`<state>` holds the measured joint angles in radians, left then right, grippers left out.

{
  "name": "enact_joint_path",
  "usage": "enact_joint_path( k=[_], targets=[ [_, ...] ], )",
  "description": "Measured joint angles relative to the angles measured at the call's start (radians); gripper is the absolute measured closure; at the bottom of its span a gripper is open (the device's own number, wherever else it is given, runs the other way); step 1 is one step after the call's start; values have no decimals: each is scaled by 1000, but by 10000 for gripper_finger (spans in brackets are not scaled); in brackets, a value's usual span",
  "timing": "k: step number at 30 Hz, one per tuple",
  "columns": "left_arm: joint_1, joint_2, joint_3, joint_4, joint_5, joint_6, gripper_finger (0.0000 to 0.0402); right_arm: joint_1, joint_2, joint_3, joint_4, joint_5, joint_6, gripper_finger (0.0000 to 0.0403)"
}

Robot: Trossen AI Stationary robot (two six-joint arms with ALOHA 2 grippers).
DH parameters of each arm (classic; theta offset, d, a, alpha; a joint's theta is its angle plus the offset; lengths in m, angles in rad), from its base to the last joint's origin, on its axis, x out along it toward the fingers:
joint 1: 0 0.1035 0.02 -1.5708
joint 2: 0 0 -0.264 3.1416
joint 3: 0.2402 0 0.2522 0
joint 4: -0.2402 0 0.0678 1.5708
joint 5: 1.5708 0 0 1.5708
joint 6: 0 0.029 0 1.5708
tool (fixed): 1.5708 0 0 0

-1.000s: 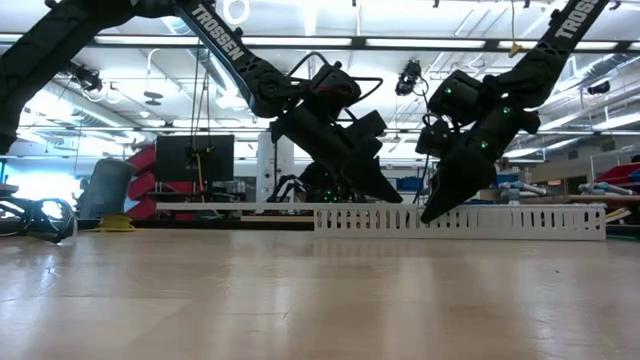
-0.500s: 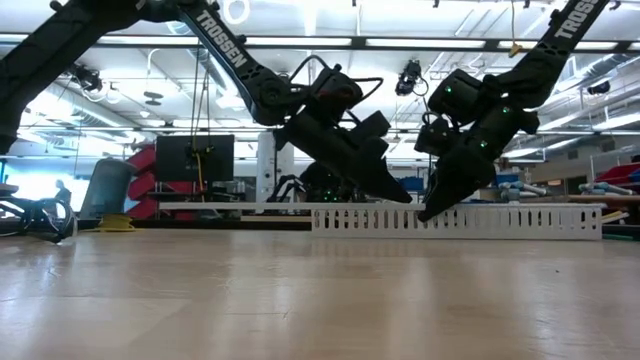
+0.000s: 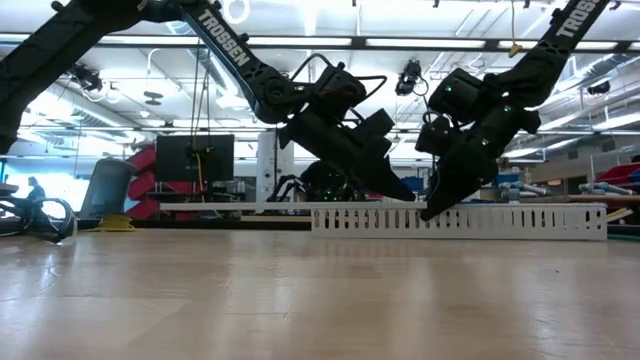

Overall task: Ziptie cables
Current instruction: Close the white cable duct

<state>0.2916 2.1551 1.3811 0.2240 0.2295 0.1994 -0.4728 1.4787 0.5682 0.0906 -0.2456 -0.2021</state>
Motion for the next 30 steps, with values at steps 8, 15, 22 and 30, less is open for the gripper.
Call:
enact_joint_path(
  k=[8, 15, 22, 30],
  targets=[
    [0, -2, 2, -26, -9, -1, 401, -3, -63, 0, -86, 29, -2, 89],
    [1, -3, 2, -32, -15, -1, 401, -6, -177, 1, -180, 164, 13, 40],
    [0, -3, 2, -15, -15, -15, 401, -7, -298, 1, -363, 278, 50, 30],
    [0, -3, 75, -60, -14, -16, 401, -7, -352, 1, -466, 277, 132, 38]
  ],
)
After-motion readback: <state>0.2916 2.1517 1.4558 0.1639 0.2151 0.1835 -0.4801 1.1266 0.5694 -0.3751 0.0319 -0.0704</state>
